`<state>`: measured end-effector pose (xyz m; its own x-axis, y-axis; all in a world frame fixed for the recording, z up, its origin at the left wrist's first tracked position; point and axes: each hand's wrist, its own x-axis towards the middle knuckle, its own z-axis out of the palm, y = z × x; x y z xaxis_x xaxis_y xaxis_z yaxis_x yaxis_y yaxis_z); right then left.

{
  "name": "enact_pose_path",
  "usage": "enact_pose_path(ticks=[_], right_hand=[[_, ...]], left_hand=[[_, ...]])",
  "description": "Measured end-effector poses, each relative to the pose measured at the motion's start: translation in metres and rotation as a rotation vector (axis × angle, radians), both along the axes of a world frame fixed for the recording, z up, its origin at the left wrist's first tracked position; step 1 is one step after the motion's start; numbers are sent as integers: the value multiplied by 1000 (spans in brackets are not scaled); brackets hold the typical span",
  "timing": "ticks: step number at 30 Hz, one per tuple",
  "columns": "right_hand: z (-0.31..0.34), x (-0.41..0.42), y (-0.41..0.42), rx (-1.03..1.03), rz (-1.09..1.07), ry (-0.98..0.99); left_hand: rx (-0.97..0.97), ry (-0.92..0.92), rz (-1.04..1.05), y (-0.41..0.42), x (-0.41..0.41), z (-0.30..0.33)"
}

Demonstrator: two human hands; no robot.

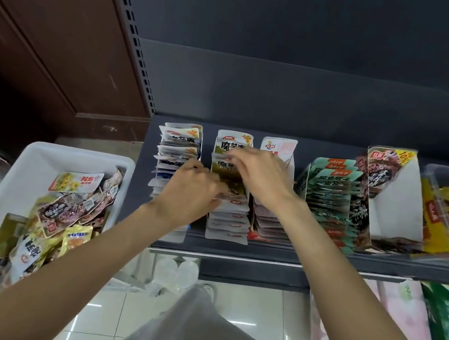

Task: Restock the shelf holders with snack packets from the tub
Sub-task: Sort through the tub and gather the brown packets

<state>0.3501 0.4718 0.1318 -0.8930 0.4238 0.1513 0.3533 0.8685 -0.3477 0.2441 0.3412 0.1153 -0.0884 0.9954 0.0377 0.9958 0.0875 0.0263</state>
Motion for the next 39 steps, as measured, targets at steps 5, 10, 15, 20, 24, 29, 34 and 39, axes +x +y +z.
enact_pose_path(ticks=[5,10,15,20,24,29,34,39], right_hand=[[2,19,-1,-56,74,-173],[38,48,-19,-93,1,254],[41,40,-92,-48,49,447],[2,3,-179,-187,323,230],[-42,-42,-223,-306,427,-67],[-101,-126,-257,-266,420,-320],[-149,-188,-281,-18,451,-619],[-175,-214,-290,131,726,-793]], left_hand=[[248,-95,6,-14,3,14],[707,-349,255,-55,9,25],[816,-695,704,-126,17,6],[534,-850,1049,-218,-1,-37],[386,-805,1238,-286,-32,-66],[292,-745,1252,-326,-99,-102],[-67,-673,1130,-330,-160,-149],[-250,-652,1011,-323,-186,-185]])
